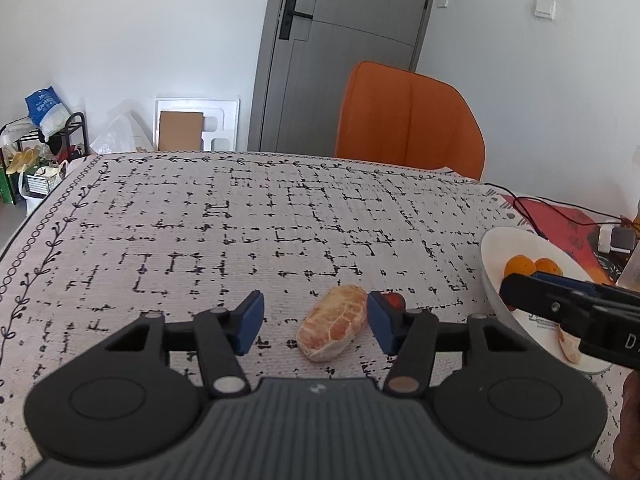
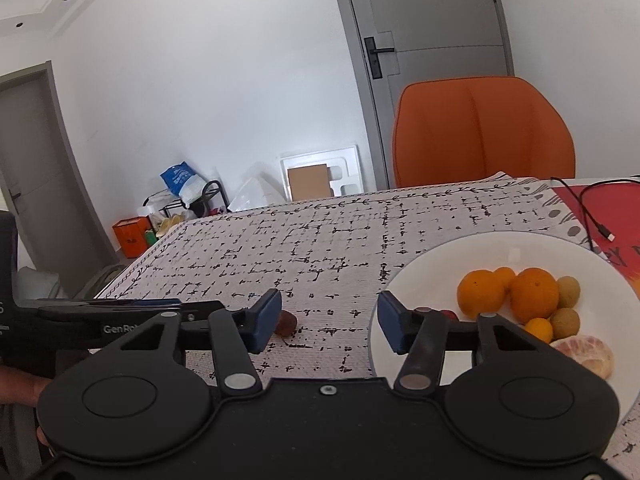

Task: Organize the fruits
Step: 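Move both open grippers toward the pomelo segment and the last red plum, then grasp the peeled pomelo segment with the left gripper while the right gripper grasps the red plum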

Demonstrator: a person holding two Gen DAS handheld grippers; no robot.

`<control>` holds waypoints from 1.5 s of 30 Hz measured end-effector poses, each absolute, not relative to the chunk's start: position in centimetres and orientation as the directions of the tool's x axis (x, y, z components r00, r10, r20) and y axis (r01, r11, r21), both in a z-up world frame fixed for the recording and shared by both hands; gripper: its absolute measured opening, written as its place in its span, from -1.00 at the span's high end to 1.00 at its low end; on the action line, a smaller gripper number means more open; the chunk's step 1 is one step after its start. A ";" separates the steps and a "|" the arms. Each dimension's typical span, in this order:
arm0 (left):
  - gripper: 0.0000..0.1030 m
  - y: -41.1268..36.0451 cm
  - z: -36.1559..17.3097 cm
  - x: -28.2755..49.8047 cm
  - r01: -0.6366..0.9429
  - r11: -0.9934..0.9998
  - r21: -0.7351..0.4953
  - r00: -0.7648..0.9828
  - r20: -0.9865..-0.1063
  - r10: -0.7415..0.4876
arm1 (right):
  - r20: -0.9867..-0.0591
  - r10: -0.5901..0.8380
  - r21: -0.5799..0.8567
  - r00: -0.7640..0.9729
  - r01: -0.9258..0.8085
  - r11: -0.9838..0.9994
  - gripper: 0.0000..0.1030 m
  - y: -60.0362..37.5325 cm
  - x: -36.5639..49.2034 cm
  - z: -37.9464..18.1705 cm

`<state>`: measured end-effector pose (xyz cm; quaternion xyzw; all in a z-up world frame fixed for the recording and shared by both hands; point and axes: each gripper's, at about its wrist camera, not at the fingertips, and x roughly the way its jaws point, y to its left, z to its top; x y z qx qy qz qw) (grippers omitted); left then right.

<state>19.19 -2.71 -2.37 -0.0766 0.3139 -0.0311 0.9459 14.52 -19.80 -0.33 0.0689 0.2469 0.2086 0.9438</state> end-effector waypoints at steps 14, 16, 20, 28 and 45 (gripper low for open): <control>0.05 -4.2 -4.6 21.9 0.032 0.988 -0.152 0.756 -0.643 -0.124 | -0.460 0.436 0.237 0.774 -0.366 0.900 0.04 -19.6 16.1 -0.8; 0.06 -4.3 -4.7 21.9 0.041 0.990 -0.138 0.760 -0.639 -0.120 | -0.462 0.438 0.235 0.771 -0.369 0.899 0.04 -19.4 16.3 -0.8; 0.13 -4.1 -4.7 22.1 0.056 0.989 -0.135 0.755 -0.643 -0.130 | -0.465 0.447 0.231 0.764 -0.383 0.895 0.06 -18.8 16.7 -0.8; 0.30 -2.3 -4.3 21.2 0.015 0.986 -0.166 0.757 -0.643 -0.120 | -0.472 0.467 0.224 0.748 -0.411 0.884 0.06 -17.2 17.0 -0.9; 0.30 2.5 -2.9 18.8 -0.049 0.976 -0.214 0.797 -0.598 -0.091 | -0.528 0.458 0.170 0.715 -0.440 0.882 0.19 -13.0 17.7 -1.9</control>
